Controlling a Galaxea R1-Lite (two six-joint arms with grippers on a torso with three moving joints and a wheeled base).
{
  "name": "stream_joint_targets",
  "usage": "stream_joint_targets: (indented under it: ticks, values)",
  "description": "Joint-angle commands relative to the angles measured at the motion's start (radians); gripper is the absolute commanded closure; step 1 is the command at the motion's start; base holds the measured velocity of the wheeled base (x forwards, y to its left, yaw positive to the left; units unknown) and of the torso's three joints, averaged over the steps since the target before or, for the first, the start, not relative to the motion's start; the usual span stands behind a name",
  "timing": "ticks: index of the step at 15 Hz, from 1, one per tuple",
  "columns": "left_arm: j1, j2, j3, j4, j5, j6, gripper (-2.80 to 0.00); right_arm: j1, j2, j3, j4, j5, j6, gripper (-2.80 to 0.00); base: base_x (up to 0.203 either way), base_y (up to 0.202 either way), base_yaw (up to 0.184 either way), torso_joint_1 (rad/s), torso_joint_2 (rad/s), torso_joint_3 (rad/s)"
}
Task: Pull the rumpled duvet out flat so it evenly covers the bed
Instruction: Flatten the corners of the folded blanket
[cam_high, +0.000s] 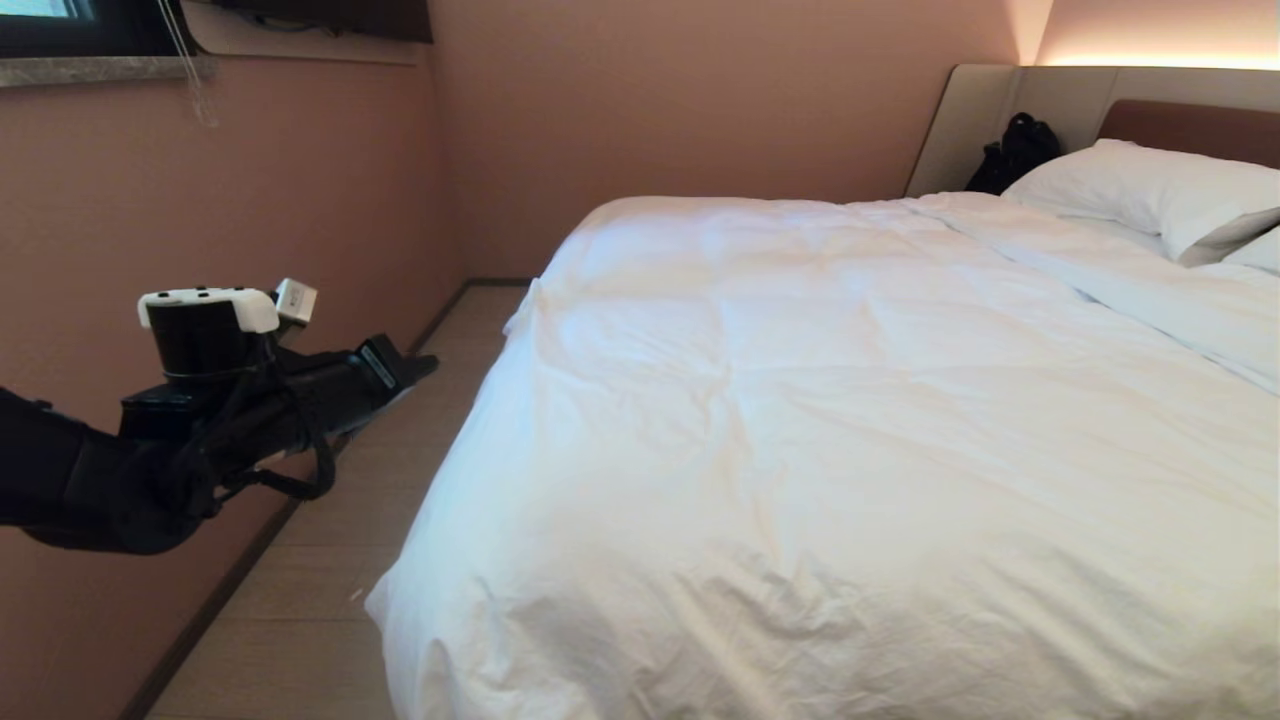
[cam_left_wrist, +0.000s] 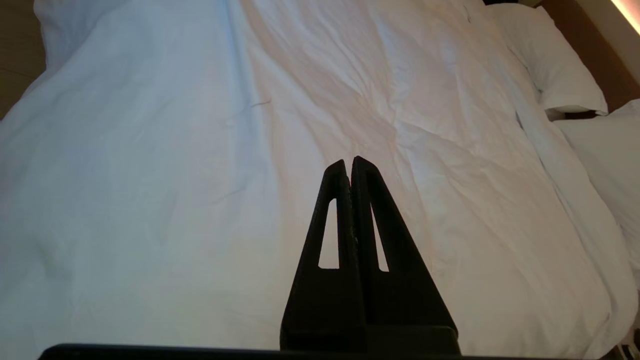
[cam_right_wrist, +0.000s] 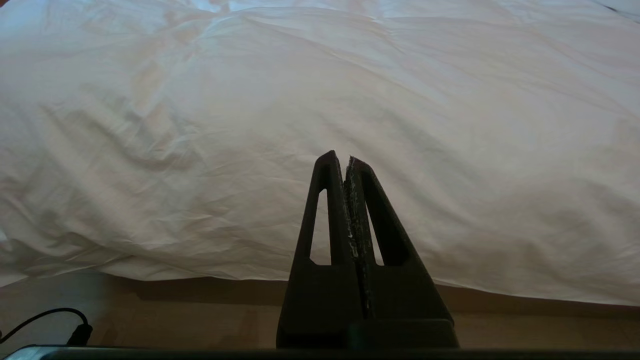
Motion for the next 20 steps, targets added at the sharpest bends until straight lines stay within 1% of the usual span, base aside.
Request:
stream_joint_targets:
  ticks: [1,9,11,13,14,15,20]
  values:
    - [0.001,0.030,-0.001,-0.005,-0.002,-0.003,0.00,0.001,-0.001,0.000,0.000,0.000,-0.001,0.00,0.000,0.000,0.000,0.000,0.00,0.000]
    - [0.010,0.082,-0.008,-0.005,0.001,-0.003,0.00,0.001,-0.001,0.000,0.000,0.000,-0.001,0.00,0.000,0.000,0.000,0.000,0.00,0.000]
    - [0.012,0.091,-0.008,-0.005,0.013,0.006,0.00,0.001,-0.001,0.000,-0.002,0.000,-0.001,0.00,0.000,0.000,0.000,0.000,0.00,0.000]
    - [0.012,0.129,0.000,-0.005,0.060,0.127,0.00,0.001,-0.001,0.000,0.000,0.000,-0.001,0.00,0.000,0.000,0.000,0.000,0.00,0.000]
    - [0.012,0.138,0.004,-0.005,0.075,0.154,0.00,0.001,-0.001,0.000,0.000,0.000,-0.001,0.00,0.000,0.000,0.000,0.000,0.00,0.000]
    - [0.012,0.142,0.016,-0.003,0.077,0.179,0.00,0.001,-0.001,0.000,-0.002,0.000,-0.001,0.00,0.000,0.000,0.000,0.000,0.00,0.000]
    - [-0.006,0.141,0.040,0.011,0.071,0.196,0.00,0.001,-0.001,0.000,0.000,0.000,-0.001,0.00,0.000,0.000,0.000,0.000,0.00,0.000]
